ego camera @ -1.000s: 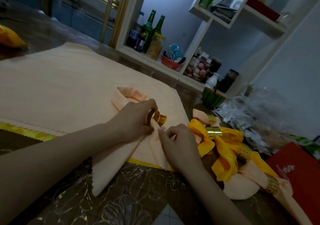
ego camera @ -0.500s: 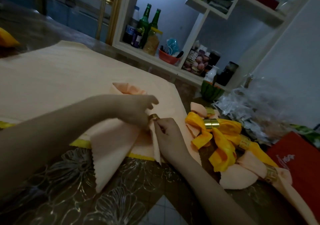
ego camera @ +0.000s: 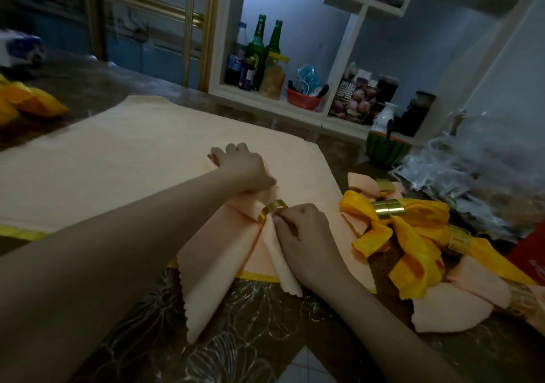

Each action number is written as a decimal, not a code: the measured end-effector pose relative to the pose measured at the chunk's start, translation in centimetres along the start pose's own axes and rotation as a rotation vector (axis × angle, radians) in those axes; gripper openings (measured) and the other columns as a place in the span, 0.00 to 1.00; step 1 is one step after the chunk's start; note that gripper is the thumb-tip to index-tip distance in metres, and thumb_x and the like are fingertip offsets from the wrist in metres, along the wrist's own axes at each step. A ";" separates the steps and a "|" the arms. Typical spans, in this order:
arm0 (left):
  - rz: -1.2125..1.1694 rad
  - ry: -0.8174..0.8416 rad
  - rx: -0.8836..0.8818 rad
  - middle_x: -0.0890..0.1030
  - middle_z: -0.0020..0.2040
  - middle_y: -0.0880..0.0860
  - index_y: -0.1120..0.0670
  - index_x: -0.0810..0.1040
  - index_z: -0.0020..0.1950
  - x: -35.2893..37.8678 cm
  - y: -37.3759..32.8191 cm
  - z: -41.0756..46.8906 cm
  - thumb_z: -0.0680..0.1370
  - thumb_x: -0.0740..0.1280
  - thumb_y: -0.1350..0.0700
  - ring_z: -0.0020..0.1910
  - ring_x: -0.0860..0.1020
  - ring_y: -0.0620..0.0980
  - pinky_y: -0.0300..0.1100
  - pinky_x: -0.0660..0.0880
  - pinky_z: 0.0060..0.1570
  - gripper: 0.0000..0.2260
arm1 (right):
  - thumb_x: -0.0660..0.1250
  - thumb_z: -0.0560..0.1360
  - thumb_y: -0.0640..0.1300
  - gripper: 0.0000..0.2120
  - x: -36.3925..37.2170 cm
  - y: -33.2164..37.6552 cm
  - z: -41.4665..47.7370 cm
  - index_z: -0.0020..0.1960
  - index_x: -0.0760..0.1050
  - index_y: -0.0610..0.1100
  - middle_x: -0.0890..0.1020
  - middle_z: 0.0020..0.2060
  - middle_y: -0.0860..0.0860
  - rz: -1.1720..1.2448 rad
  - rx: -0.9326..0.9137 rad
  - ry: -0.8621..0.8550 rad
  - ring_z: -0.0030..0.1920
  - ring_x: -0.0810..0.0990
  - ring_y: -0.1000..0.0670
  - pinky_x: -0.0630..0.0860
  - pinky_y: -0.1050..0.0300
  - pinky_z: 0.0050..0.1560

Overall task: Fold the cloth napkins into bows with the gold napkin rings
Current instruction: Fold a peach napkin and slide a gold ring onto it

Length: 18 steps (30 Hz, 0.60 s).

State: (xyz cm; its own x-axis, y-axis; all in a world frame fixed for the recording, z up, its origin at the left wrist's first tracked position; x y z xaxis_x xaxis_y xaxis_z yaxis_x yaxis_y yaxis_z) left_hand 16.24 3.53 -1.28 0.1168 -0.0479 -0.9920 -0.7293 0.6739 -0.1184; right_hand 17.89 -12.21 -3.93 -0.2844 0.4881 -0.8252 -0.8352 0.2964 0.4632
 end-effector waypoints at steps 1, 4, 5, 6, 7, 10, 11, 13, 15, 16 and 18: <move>-0.008 -0.007 0.004 0.63 0.69 0.61 0.57 0.67 0.69 0.0 -0.1 0.1 0.76 0.60 0.38 0.68 0.61 0.62 0.61 0.57 0.66 0.30 | 0.56 0.80 0.49 0.14 0.1 -0.1 0.1 0.59 0.77 0.48 0.73 0.53 0.50 0.010 -0.003 0.001 0.55 0.69 0.51 0.66 0.58 0.54; -0.082 -0.008 0.086 0.68 0.64 0.60 0.56 0.72 0.64 -0.1 -0.6 -0.4 0.76 0.63 0.43 0.63 0.66 0.60 0.56 0.63 0.64 0.23 | 0.57 0.80 0.46 0.11 0.3 -0.5 0.4 0.41 0.73 0.52 0.74 0.47 0.48 0.054 -0.005 -0.014 0.51 0.70 0.49 0.63 0.60 0.46; -0.115 -0.022 0.137 0.70 0.61 0.58 0.55 0.73 0.62 -0.3 -0.8 -1.0 0.76 0.64 0.45 0.60 0.68 0.58 0.52 0.66 0.60 0.20 | 0.57 0.80 0.45 0.14 0.3 -0.6 0.5 0.36 0.67 0.53 0.73 0.43 0.49 0.060 -0.009 -0.026 0.48 0.70 0.49 0.61 0.61 0.43; -0.156 -0.045 0.198 0.72 0.57 0.57 0.54 0.75 0.58 -0.5 -1.0 -1.7 0.76 0.65 0.47 0.56 0.70 0.55 0.47 0.68 0.55 0.16 | 0.57 0.80 0.43 0.17 0.2 -0.5 0.5 0.33 0.63 0.54 0.71 0.40 0.50 0.062 -0.018 -0.038 0.46 0.69 0.49 0.60 0.63 0.40; -0.198 -0.069 0.258 0.74 0.53 0.55 0.53 0.76 0.55 -0.8 -1.0 -2.4 0.75 0.66 0.48 0.52 0.72 0.53 0.44 0.69 0.51 0.12 | 0.57 0.80 0.43 0.19 0.0 -0.4 0.4 0.32 0.60 0.56 0.69 0.39 0.51 0.064 -0.030 -0.048 0.44 0.68 0.49 0.59 0.64 0.38; -0.295 -0.105 0.387 0.73 0.47 0.50 0.53 0.78 0.52 -2.1 -0.3 -4.9 0.75 0.68 0.50 0.47 0.72 0.47 0.39 0.67 0.46 0.09 | 0.57 0.79 0.42 0.20 -0.4 -0.3 0.2 0.31 0.60 0.55 0.70 0.39 0.51 0.047 -0.021 -0.072 0.43 0.69 0.52 0.60 0.62 0.38; -0.312 -0.111 0.411 0.73 0.49 0.50 0.53 0.78 0.53 -2.5 0.2 -5.7 0.74 0.68 0.51 0.48 0.72 0.47 0.38 0.67 0.47 0.10 | 0.58 0.79 0.43 0.19 -0.7 -0.2 0.1 0.31 0.61 0.54 0.70 0.38 0.51 0.054 -0.007 -0.084 0.41 0.69 0.55 0.61 0.63 0.37; -0.328 -0.092 0.447 0.72 0.52 0.50 0.52 0.78 0.55 -2.9 1.0 -7.1 0.75 0.68 0.54 0.50 0.73 0.46 0.37 0.67 0.49 0.09 | 0.58 0.79 0.44 0.19 -1.2 0.0 -0.1 0.30 0.64 0.52 0.70 0.35 0.53 0.104 0.013 -0.115 0.37 0.69 0.59 0.62 0.62 0.35; -0.333 -0.060 0.493 0.71 0.52 0.48 0.51 0.79 0.52 -2.7 1.4 -8.4 0.76 0.66 0.57 0.50 0.73 0.46 0.36 0.68 0.50 0.06 | 0.59 0.79 0.45 0.18 -1.6 0.2 -0.4 0.30 0.67 0.49 0.71 0.33 0.54 0.139 0.030 -0.121 0.35 0.69 0.59 0.63 0.61 0.36; -0.319 -0.052 0.518 0.71 0.51 0.47 0.51 0.79 0.50 -2.6 1.5 -9.0 0.77 0.66 0.58 0.49 0.73 0.45 0.36 0.69 0.50 0.05 | 0.60 0.79 0.45 0.16 -1.6 0.2 -0.4 0.32 0.70 0.47 0.72 0.34 0.54 0.143 0.035 -0.099 0.35 0.70 0.58 0.63 0.62 0.36; -0.278 -0.071 0.563 0.71 0.50 0.47 0.53 0.80 0.48 -2.6 1.4 -9.8 0.77 0.64 0.58 0.46 0.71 0.44 0.37 0.71 0.48 0.05 | 0.59 0.79 0.43 0.12 -1.5 0.5 -0.3 0.40 0.76 0.42 0.75 0.38 0.51 0.172 0.033 -0.019 0.39 0.71 0.56 0.65 0.62 0.39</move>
State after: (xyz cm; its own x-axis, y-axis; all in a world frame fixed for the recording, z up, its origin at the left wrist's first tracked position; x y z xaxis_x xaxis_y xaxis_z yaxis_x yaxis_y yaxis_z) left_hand 8.34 -2.60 0.66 0.3095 -0.2415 -0.9197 -0.2005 0.9289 -0.3113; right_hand 17.75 -13.01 -2.59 -0.4128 0.5492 -0.7267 -0.7589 0.2338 0.6078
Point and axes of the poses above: each hand's wrist, its own z-axis towards the middle knuckle, its own x-axis out of the palm, y = z × x, the point moved 5 cm from there along z, towards the middle knuckle
